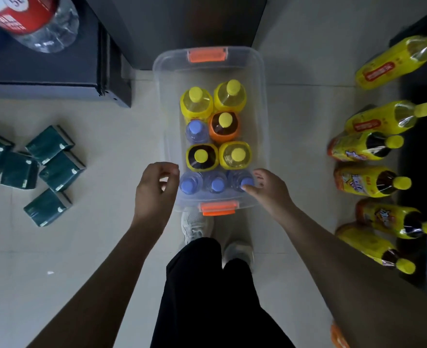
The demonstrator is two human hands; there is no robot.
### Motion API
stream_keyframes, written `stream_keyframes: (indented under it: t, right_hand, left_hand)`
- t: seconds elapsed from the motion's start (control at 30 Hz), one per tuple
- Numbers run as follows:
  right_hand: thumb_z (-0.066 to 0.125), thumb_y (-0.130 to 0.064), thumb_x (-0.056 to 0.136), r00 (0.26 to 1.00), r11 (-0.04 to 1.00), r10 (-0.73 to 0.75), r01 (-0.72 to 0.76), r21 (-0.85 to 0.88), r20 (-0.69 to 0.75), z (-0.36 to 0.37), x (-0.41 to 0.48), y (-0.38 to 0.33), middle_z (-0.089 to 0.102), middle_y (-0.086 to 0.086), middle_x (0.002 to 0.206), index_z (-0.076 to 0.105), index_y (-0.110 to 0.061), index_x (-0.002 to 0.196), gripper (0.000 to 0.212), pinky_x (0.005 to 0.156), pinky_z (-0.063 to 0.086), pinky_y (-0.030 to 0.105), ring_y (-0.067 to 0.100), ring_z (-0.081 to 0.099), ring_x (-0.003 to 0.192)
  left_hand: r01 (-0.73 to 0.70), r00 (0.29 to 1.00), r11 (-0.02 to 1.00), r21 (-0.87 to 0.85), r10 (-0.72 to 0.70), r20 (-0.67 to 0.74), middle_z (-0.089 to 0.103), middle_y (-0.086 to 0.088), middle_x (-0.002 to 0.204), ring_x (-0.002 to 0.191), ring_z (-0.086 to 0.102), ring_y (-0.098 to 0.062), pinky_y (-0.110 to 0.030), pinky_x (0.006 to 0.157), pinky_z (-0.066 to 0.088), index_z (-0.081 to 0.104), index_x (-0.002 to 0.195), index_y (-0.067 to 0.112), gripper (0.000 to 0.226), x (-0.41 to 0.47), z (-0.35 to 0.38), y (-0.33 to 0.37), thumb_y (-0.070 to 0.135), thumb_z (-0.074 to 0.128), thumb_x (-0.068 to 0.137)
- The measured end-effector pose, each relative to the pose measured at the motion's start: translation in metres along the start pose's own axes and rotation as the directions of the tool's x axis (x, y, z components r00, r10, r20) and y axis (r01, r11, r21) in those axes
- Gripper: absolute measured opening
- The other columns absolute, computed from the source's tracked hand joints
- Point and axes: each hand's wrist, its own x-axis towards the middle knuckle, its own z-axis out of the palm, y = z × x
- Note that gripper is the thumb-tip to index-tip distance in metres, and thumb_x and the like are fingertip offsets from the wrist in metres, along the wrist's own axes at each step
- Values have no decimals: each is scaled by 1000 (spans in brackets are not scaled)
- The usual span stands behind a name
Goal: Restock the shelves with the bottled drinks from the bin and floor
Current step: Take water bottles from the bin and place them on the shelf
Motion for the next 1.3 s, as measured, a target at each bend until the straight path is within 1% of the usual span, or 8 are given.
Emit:
stream_keyframes:
  t: [0.23,0.4,0.5,0.57,0.67,0.83,1.03,1.3]
  right_hand:
    - [75,-13,77,961,983,-167,181,43,-220,45,10,37,64,11,120,59,-5,123,49,93,45,30,27,61,109]
    - [75,-4,72,836,919,-394,340,-202,-382,63,13,46,68,18,108,62,1,114,44,82,44,27,35,65,97]
    - [72,-11,76,827,905,-409,315,-287,-385,68,18,44,63,21,117,62,-2,114,41,87,47,33,37,59,111]
    - [69,-17,81,854,916,-382,301,-265,-354,71,19,41,60,17,124,62,-7,117,39,88,46,34,33,55,117]
    - [66,-16,78,830,904,-424,366,-220,-361,70,17,39,68,13,104,65,-5,108,33,75,39,26,34,62,95]
    - [62,-11,87,871,946,-299,324,-1,-390,56,8,31,62,10,120,57,-6,121,36,83,32,15,27,56,111]
    - [62,-17,86,863,916,-270,368,163,-427,2,-28,-9,61,6,117,57,-5,119,36,79,28,-3,13,53,104]
    - [63,-15,82,821,827,-289,473,304,-492,-149,-113,-110,58,-7,104,58,-11,112,31,89,42,23,13,56,100]
  left_hand:
    - [-55,997,997,-53,52,-55,61,1,103,83,53,15,2,70,38,59,98,11,9,-4,40,-50,12,53,92]
    - [-97,994,993,-70,94,-57,62,0,104,85,54,11,0,73,39,59,97,13,8,6,61,-75,12,54,92]
    - [-111,993,990,-83,106,-59,62,2,103,86,55,10,-1,73,40,59,97,14,8,10,66,-85,12,54,92]
    - [-124,991,989,-82,120,-52,62,3,103,86,55,9,-1,73,41,58,96,15,7,13,65,-88,12,54,92]
    - [-139,989,987,-81,135,-55,62,3,101,85,55,11,0,73,40,58,96,14,7,15,60,-86,11,53,92]
    - [-150,988,985,-89,147,-40,61,7,96,81,54,15,1,70,38,58,95,14,6,13,46,-73,12,53,91]
    - [-167,986,978,-122,168,1,60,12,92,80,55,15,1,69,39,57,94,14,6,-6,27,-25,10,54,91]
    - [-256,954,955,-150,275,121,61,6,92,77,56,13,1,66,40,59,90,15,4,-62,-17,126,11,57,90]
